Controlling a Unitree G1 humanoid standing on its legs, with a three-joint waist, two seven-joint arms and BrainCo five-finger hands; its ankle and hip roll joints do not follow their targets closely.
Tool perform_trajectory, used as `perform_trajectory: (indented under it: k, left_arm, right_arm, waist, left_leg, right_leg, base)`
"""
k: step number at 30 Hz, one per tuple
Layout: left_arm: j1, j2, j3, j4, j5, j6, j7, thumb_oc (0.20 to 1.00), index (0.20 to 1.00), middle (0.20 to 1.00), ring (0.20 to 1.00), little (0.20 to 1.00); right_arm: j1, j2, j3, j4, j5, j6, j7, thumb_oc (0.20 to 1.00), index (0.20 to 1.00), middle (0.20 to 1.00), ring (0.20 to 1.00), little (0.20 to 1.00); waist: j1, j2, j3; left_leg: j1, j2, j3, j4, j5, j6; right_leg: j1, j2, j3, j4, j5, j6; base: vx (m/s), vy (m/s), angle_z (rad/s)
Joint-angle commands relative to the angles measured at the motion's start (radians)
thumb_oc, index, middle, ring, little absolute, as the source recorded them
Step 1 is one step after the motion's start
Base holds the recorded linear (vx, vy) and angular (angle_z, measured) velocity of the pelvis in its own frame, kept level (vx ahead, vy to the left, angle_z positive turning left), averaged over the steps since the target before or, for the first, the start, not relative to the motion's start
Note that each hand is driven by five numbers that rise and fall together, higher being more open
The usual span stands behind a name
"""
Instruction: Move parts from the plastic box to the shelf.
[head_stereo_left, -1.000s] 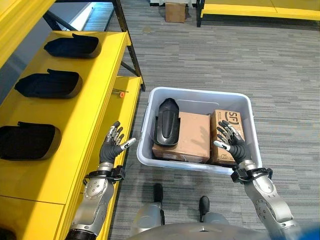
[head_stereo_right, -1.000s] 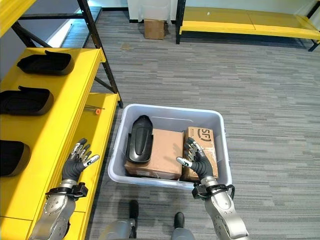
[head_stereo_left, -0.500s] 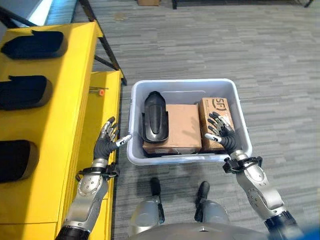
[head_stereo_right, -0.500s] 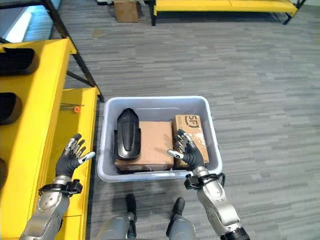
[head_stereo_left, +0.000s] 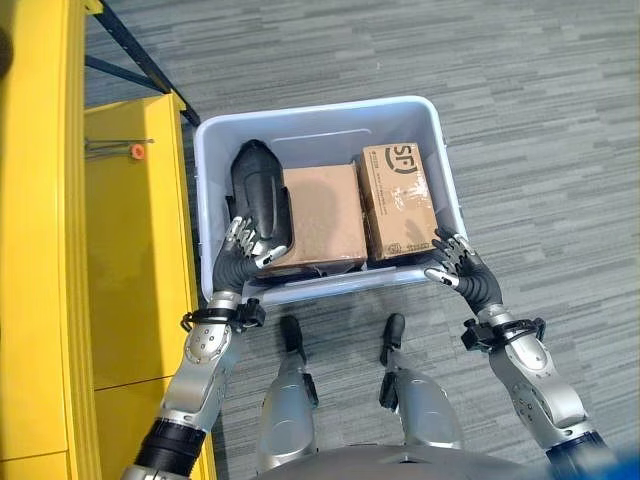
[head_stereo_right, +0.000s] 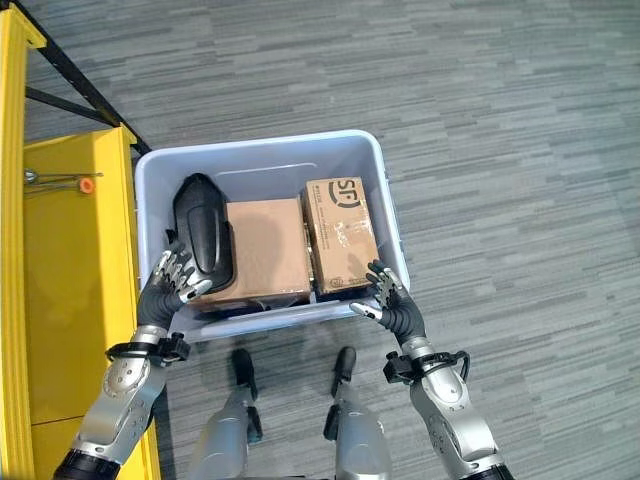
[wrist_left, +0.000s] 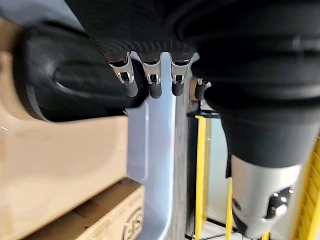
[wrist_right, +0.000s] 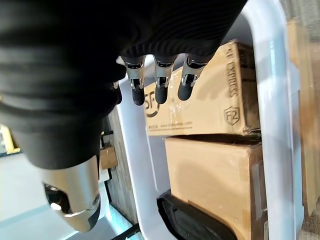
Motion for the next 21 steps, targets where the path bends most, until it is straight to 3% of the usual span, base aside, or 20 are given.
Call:
perform_trajectory:
  k: [1, 7, 21]
  left_arm:
    - [-0.007, 0.029, 0.039, -0.002, 0.059, -0.065, 0.043, 1.0, 1.0, 1.0, 1.0, 1.0]
    - [-0.052, 0.02, 0.076, 0.031, 0.109, -0.082, 0.123, 1.0, 1.0, 1.0, 1.0, 1.0]
    - [-0.194, 0.071, 0.139, 0.147, 0.27, -0.092, 0.317, 1.0, 1.0, 1.0, 1.0, 1.0]
  right_arm:
    - [-0.018, -0.004, -0.009, -0.093, 0.003, -0.074, -0.018, 1.0, 1.0, 1.0, 1.0, 1.0]
    - [-0.013, -0.008, -0.005, -0.111, 0.005, -0.089, -0.033, 1.0, 1.0, 1.0, 1.0, 1.0]
    - [-0.055, -0.018, 0.045, -0.117, 0.015, -0.116, -0.04, 1.0, 1.0, 1.0, 1.0, 1.0]
  waist:
    - [0.003, -0.045, -0.023]
    - [-0.008, -0.055, -0.007]
    - [-0.01, -0.089, 0.039]
  left_leg:
    - [0.017, 0.049, -0.032, 0.042, -0.037, -0.019]
    - [0.013, 0.055, -0.024, 0.036, -0.053, -0.034]
    - [-0.046, 0.054, -0.04, 0.049, -0.046, -0.04]
  right_leg:
    - [-0.046, -0.084, 0.043, 0.096, -0.047, 0.084]
    - [-0.063, -0.069, 0.069, 0.085, -0.053, 0.089]
    - [-0.092, -0.069, 0.06, 0.085, -0.044, 0.086]
  base:
    - [0.09, -0.021, -0.18]
    - [0.03, -0.02, -0.14]
    - [0.0, -0.004, 0.01]
